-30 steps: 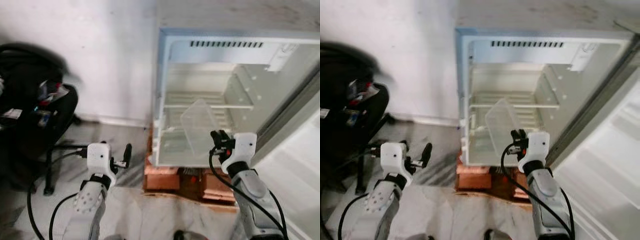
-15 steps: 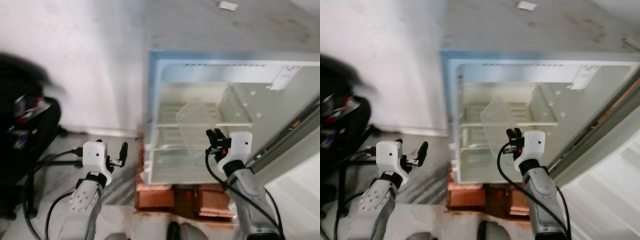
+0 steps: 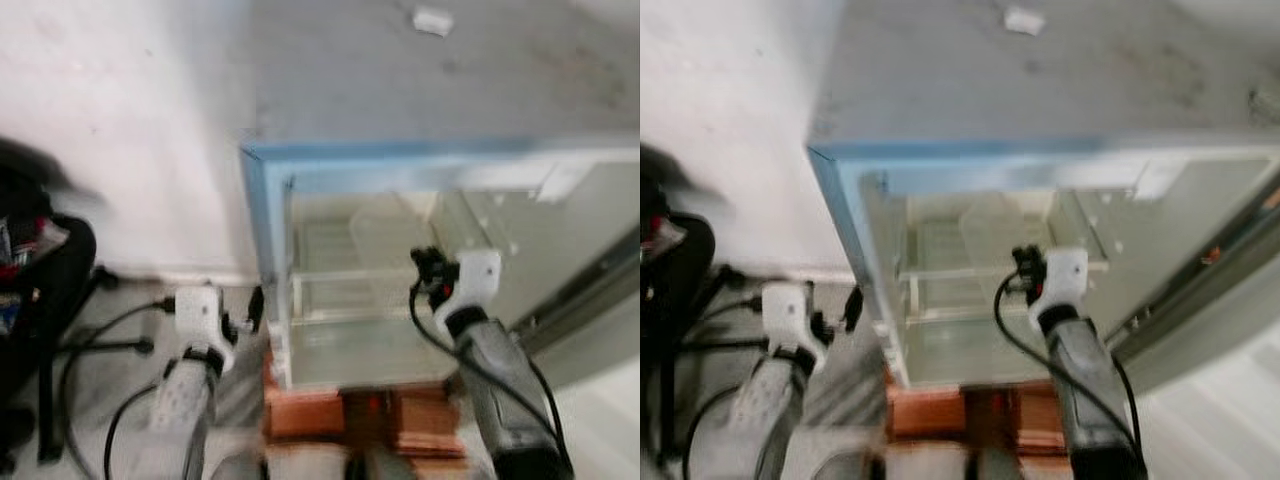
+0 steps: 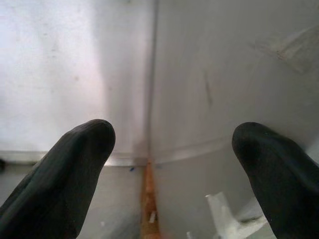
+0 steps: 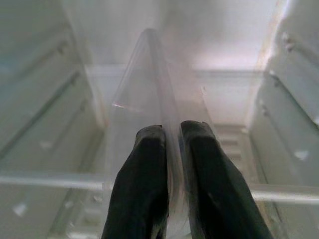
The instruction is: Restocking fridge
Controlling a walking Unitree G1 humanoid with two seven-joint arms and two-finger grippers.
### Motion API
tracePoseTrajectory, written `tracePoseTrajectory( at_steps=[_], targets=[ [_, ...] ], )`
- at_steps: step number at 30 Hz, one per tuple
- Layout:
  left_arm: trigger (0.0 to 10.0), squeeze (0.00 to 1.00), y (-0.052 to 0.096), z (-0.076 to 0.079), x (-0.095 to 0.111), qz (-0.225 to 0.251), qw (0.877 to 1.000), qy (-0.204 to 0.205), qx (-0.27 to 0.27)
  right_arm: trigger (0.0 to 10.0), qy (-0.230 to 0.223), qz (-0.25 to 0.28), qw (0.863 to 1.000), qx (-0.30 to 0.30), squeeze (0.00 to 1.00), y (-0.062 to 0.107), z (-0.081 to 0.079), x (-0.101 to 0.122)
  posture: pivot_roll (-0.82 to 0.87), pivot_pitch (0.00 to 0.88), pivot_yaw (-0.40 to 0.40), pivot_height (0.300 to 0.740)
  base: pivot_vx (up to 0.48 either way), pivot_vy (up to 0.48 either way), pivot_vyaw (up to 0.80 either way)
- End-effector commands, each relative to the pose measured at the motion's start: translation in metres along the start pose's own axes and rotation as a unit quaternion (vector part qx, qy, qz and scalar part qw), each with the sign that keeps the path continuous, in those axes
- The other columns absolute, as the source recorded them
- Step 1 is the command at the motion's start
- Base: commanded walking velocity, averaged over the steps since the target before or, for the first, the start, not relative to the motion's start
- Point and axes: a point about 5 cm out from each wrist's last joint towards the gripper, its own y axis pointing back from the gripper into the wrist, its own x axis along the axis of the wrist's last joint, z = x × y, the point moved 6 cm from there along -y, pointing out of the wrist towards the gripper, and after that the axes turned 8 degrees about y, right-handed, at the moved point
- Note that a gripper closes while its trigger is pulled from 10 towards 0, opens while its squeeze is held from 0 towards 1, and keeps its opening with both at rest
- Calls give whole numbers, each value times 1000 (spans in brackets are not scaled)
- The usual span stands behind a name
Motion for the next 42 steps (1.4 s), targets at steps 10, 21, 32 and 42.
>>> tracePoseTrajectory(
  at_steps=[10,21,32,42],
  targets=[
    [10000,0,24,-36,-6,-28,995,-58,77,10000,-36,-3,997,72,0,-44,-60,2,259,176,-62,740,0,0,0],
    [10000,0,43,-34,-12,-52,994,-55,84,10000,-126,-46,991,-20,0,-78,-50,1,327,235,-86,740,0,0,0],
    [10000,0,49,-31,-14,-63,993,-47,85,10000,-234,-125,962,-71,0,-84,-72,-17,339,263,-97,740,0,0,0],
    [10000,0,48,-28,-17,-73,993,-49,78,10000,-236,-153,959,6,1000,-78,-114,-27,331,263,-95,740,0,0,0]
  ],
)
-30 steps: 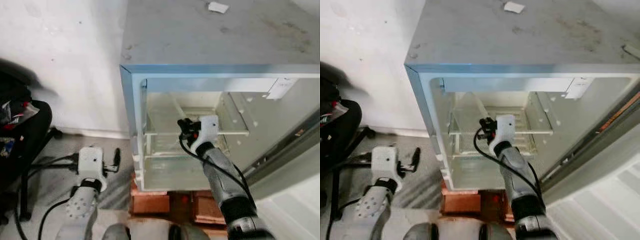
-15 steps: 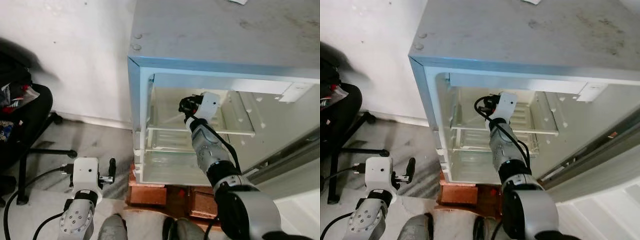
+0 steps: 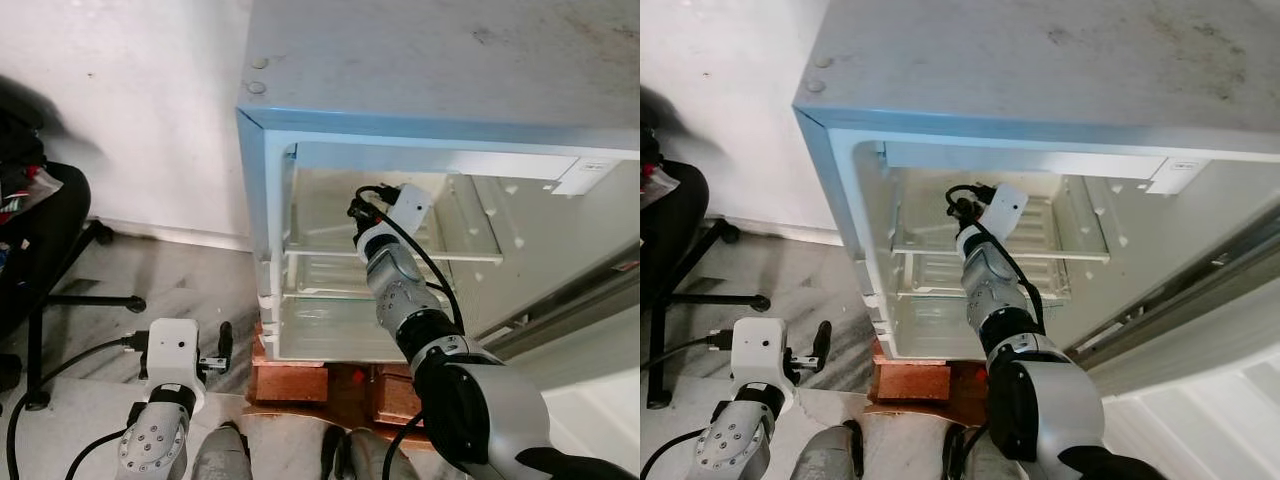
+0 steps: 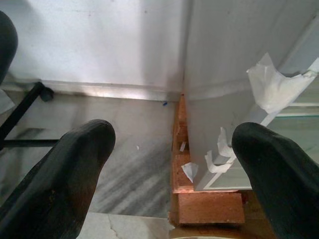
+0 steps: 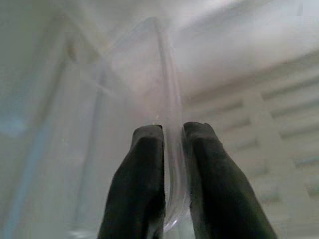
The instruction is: Restocking fridge
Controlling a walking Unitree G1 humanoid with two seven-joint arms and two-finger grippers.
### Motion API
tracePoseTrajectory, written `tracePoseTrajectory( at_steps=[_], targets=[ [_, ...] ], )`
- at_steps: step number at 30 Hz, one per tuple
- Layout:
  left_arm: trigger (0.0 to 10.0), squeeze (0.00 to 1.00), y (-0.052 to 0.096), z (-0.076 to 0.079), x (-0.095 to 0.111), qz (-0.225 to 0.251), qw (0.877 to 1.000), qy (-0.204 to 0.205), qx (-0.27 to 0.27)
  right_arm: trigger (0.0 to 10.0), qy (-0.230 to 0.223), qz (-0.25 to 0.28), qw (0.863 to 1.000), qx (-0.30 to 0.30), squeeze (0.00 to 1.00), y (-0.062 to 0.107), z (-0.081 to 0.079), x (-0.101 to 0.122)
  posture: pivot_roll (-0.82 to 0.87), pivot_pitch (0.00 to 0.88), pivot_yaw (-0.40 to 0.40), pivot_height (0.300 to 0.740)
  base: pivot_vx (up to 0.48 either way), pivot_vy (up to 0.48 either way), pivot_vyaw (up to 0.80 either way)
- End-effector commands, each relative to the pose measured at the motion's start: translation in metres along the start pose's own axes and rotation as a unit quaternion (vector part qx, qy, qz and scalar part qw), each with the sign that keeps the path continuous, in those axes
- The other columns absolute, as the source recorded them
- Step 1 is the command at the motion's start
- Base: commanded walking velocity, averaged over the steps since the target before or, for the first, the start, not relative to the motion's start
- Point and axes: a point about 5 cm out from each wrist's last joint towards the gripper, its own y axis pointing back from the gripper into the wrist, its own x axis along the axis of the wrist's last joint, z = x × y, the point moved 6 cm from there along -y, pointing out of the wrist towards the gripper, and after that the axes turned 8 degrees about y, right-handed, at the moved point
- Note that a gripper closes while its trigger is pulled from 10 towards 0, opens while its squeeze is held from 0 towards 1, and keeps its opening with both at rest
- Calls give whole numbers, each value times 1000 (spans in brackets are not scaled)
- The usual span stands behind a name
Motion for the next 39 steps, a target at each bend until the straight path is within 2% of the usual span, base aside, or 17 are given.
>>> tracePoseTrajectory(
  at_steps=[1,3,8,10,11,15,21,31,39],
  targets=[
    [10000,0,2,2,-2,-7,1000,-3,-5,10000,-13,-87,996,11,1000,13,-9,-56,331,263,-95,740,0,0,0],
    [10000,0,2,2,-3,-9,1000,-4,-7,10000,-19,-80,997,9,1000,12,-3,-51,327,261,-93,740,0,0,0],
    [10000,0,1,3,-4,-12,1000,-5,-9,10000,13,-65,998,8,1000,10,7,-40,317,261,-90,740,0,0,0],
    [10000,0,1,3,-5,-13,1000,-5,-10,10000,15,-53,998,11,1000,8,8,-33,317,261,-90,740,0,0,0],
    [10000,0,0,4,-5,-14,1000,-5,-11,10000,16,-33,999,20,1000,6,8,-22,317,261,-90,740,0,0,0],
    [10000,0,-1,4,-5,-14,1000,-6,-13,10000,24,-13,999,25,1000,4,10,-11,312,260,-85,740,0,0,0],
    [10000,0,-2,5,-7,-16,1000,-7,-17,10000,-41,7,999,11,1000,3,23,1,307,251,-85,740,0,0,0],
    [10000,0,-4,5,-7,-15,1000,-9,-20,10000,-29,46,998,28,1000,1,22,22,303,233,-81,740,0,0,0],
    [10000,0,-10,7,-4,-9,1000,-10,-24,10000,-62,94,991,67,1000,5,24,41,293,206,-90,740,0,0,0]
  ],
)
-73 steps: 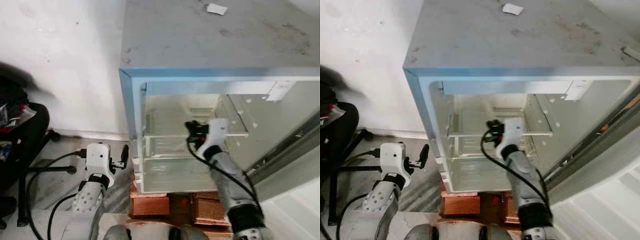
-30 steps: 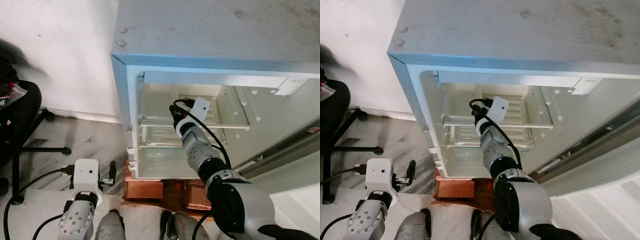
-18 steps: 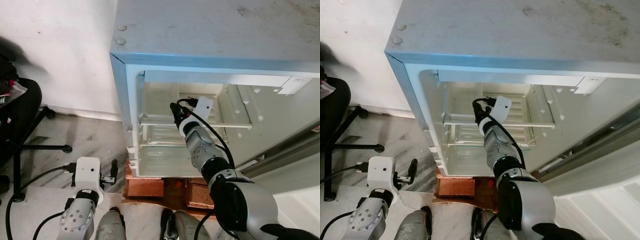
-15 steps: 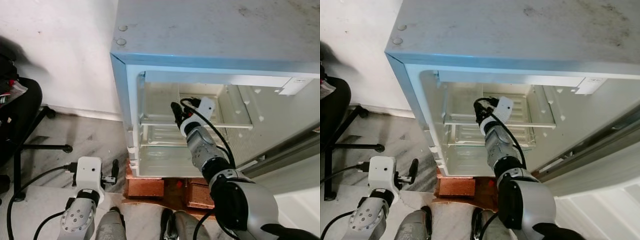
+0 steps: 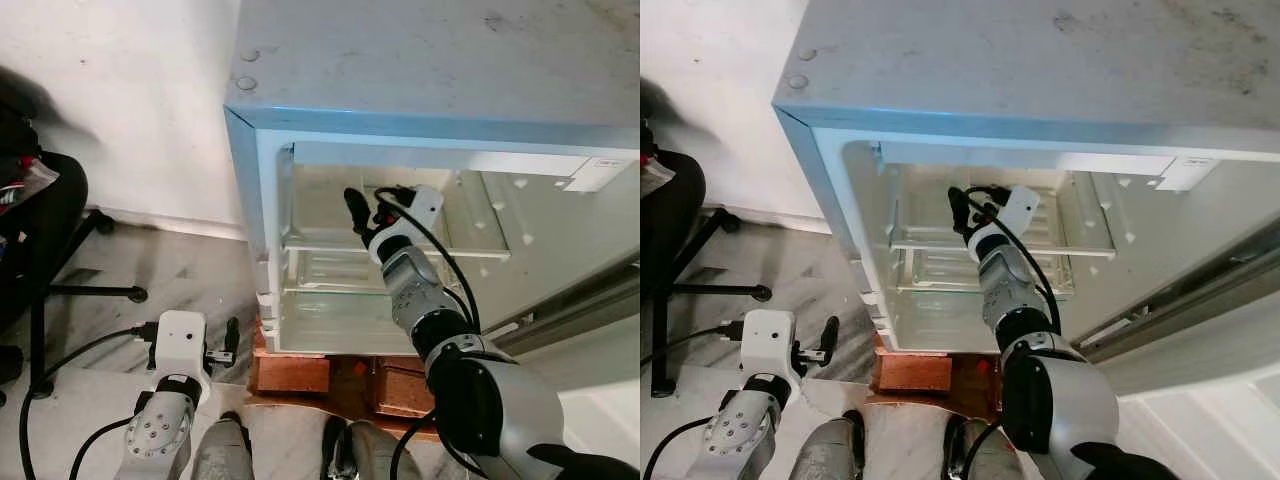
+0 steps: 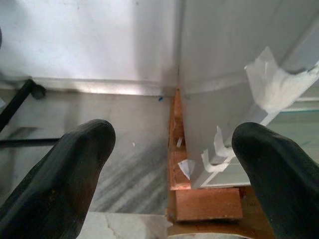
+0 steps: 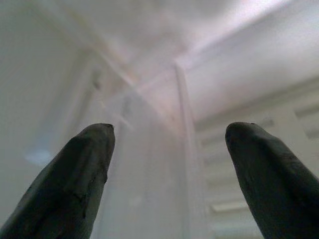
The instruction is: Restocking fridge
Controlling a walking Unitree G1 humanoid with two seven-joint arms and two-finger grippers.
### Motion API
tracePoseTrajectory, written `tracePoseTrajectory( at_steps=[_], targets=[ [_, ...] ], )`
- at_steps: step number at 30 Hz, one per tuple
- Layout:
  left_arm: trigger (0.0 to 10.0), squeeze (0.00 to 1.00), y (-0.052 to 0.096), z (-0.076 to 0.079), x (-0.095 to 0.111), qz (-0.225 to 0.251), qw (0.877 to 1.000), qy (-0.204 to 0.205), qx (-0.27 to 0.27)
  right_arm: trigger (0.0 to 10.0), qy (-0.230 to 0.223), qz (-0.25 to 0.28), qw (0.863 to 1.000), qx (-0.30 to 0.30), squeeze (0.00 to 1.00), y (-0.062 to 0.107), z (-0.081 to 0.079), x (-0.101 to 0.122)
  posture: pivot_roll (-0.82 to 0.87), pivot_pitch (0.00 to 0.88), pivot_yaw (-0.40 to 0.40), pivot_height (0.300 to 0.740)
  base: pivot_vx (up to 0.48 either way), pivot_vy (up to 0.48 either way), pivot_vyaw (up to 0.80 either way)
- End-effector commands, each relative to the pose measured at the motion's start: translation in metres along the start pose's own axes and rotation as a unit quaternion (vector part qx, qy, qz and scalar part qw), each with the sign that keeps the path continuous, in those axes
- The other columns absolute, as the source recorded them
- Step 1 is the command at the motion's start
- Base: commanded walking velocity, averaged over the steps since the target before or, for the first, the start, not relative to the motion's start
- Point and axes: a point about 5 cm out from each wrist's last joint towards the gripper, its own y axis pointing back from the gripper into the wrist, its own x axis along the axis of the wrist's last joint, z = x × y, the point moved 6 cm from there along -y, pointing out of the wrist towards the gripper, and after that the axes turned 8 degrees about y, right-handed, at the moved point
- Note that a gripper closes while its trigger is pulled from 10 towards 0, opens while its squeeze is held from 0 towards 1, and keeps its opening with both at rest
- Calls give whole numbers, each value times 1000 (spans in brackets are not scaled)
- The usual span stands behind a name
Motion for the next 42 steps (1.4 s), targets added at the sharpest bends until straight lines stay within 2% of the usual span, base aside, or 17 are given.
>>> tracePoseTrajectory(
  at_steps=[1,2,3,5,6,7,8,9,10,11,13,15,17,18,21,29,42],
  targets=[
    [10000,0,1,1,-6,-7,1000,0,-2,10000,7,14,1000,1,1000,4,8,5,293,206,-90,740,0,0,0],
    [10000,0,1,1,-6,-7,1000,0,-2,10000,7,14,1000,1,1000,4,8,5,293,206,-90,740,0,0,0],
    [10000,0,0,-1,-4,-2,1000,4,1,10000,55,21,998,9,1000,8,12,8,284,195,-99,740,0,0,0],
    [10000,0,-1,-1,-4,0,1000,9,2,10000,95,21,995,14,1000,14,18,7,280,190,-101,740,0,0,0],
    [10000,0,-1,-1,-5,-1,1000,11,2,10000,114,27,993,17,945,20,22,7,276,181,-108,740,0,0,0],
    [10000,0,0,0,-6,0,1000,14,1,10000,138,33,990,18,655,32,32,6,273,179,-108,740,0,0,0],
    [10000,0,0,0,-6,0,1000,14,1,10000,138,33,990,18,655,32,32,6,273,179,-108,740,0,0,0],
    [10000,0,0,1,-5,4,1000,18,0,10000,151,38,988,11,369,42,40,6,271,177,-110,740,0,0,0],
    [10000,0,1,1,-5,6,1000,21,0,10000,155,40,987,8,369,46,43,7,271,177,-110,740,0,0,0],
    [10000,0,1,1,-4,8,1000,22,0,10000,164,40,986,-2,0,53,50,6,260,173,-112,740,0,0,0],
    [10000,0,0,3,-4,9,1000,17,-3,10000,188,37,981,-11,0,68,59,4,247,172,-114,740,0,0,0],
    [10000,0,-2,5,-3,10,1000,12,-9,10000,206,34,978,-14,0,76,62,2,235,173,-114,740,0,0,0],
    [10000,0,-3,6,-2,13,1000,8,-13,10000,211,34,977,-16,0,79,62,1,223,171,-115,740,0,0,0],
    [10000,0,-7,10,3,21,999,3,-26,10000,218,29,975,-21,0,87,63,-2,219,172,-115,740,0,0,0],
    [10000,0,-15,16,7,27,999,-2,-38,10000,231,23,973,-16,0,96,58,-7,203,163,-106,740,0,0,0],
    [10000,0,-24,25,12,31,998,-4,-54,10000,236,17,971,-20,0,102,49,-6,175,173,-77,740,-122,0,0],
    [10000,0,-24,26,9,29,998,-2,-54,10000,236,-1,971,-20,0,104,43,-13,172,173,-77,740,-334,0,0]
  ],
)
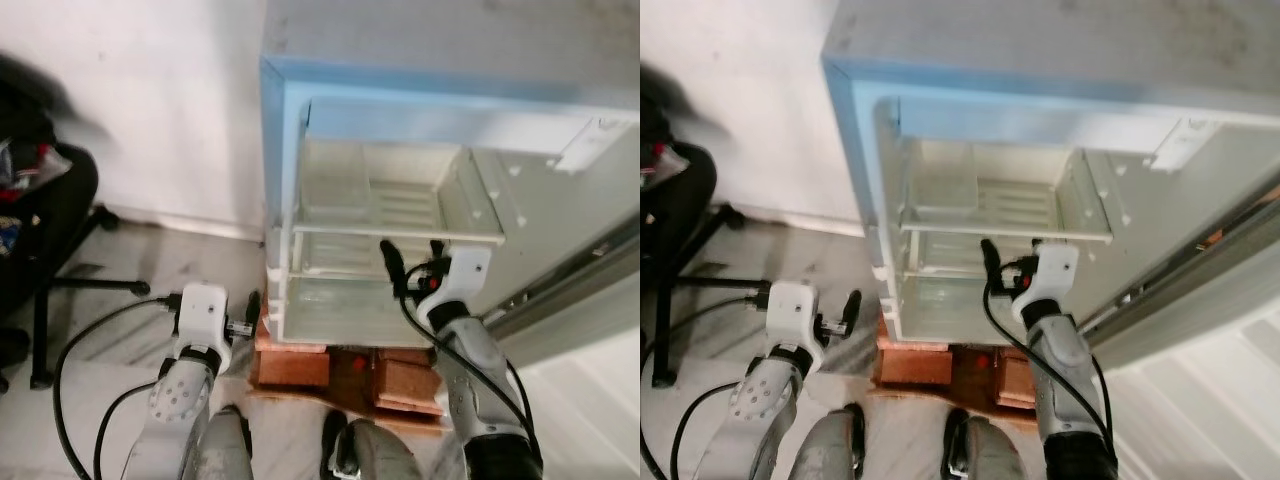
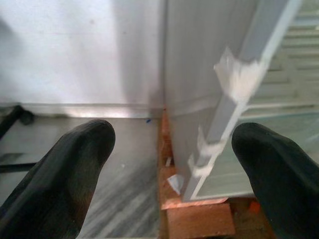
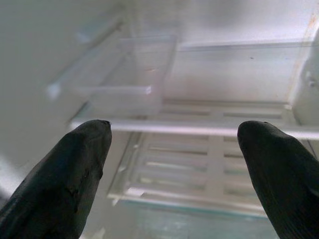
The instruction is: Restocking fridge
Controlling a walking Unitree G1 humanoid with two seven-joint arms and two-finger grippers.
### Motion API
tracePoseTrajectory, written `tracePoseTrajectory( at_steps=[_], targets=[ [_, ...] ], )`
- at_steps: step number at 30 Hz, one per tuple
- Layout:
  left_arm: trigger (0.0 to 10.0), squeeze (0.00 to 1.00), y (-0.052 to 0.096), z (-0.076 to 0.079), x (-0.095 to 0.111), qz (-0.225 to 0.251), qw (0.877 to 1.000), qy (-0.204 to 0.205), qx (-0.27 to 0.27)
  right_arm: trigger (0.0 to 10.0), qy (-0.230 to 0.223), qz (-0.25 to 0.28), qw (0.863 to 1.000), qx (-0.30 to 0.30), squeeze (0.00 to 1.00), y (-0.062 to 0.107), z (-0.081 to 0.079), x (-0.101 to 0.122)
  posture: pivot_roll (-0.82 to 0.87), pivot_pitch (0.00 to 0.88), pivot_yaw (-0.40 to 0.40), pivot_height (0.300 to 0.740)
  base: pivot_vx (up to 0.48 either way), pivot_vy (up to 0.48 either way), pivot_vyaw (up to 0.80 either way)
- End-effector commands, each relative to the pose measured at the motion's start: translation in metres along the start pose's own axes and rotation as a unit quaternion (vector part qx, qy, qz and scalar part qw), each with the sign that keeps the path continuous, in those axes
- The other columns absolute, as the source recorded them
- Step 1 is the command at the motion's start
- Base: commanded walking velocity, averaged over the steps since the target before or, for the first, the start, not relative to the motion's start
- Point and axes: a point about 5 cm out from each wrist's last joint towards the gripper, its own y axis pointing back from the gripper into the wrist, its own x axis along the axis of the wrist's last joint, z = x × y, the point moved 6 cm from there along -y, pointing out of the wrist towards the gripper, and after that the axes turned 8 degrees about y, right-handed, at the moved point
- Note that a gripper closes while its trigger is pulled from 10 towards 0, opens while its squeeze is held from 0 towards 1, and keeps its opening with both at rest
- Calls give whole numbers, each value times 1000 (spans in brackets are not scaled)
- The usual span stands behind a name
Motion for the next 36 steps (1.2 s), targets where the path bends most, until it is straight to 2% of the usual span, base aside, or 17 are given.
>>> tracePoseTrajectory(
  at_steps=[1,8,13,16,17,21,23,26,32,34,36],
  targets=[
    [10000,0,1,6,-6,-8,1000,2,-8,10000,5,-14,1000,-14,0,7,9,-6,172,173,-77,740,-330,0,0],
    [10000,0,0,9,-7,-10,1000,0,-15,10000,3,-22,999,-27,0,8,14,-9,167,173,-70,740,-323,0,-132],
    [10000,0,-3,11,-12,-16,1000,-6,-24,10000,6,-27,999,-40,0,11,18,-16,172,145,-55,740,-319,0,-636],
    [10000,0,-8,12,-12,-19,999,-21,-33,10000,9,-23,998,-52,0,13,21,-16,173,120,-26,740,-301,0,0],
    [10000,0,-10,10,-11,-19,999,-28,-32,10000,11,-22,998,-56,0,13,22,-16,178,110,6,740,0,0,0],
    [10000,0,-14,-1,-8,-24,999,-39,-22,10000,7,-24,997,-70,0,15,26,-17,184,105,46,740,0,0,0],
    [10000,0,-16,-7,-4,-19,999,-35,-17,10000,5,-26,997,-78,0,18,28,-18,168,103,50,740,0,0,0],
    [10000,0,-16,-6,-2,-12,999,-34,-26,10000,18,-27,996,-78,0,21,29,-19,164,105,50,740,0,0,0],
    [10000,0,-23,10,-5,-12,998,-36,-46,10000,21,-39,996,-79,0,28,32,-25,141,124,-16,740,0,0,0],
    [10000,0,-26,20,-9,-19,998,-25,-54,10000,26,-46,996,-72,0,25,32,-27,144,127,-35,740,0,-328,0],
    [10000,0,-27,24,-9,-16,997,-30,-63,10000,28,-44,996,-69,0,21,30,-25,144,127,-35,740,0,-347,0]
  ],
)
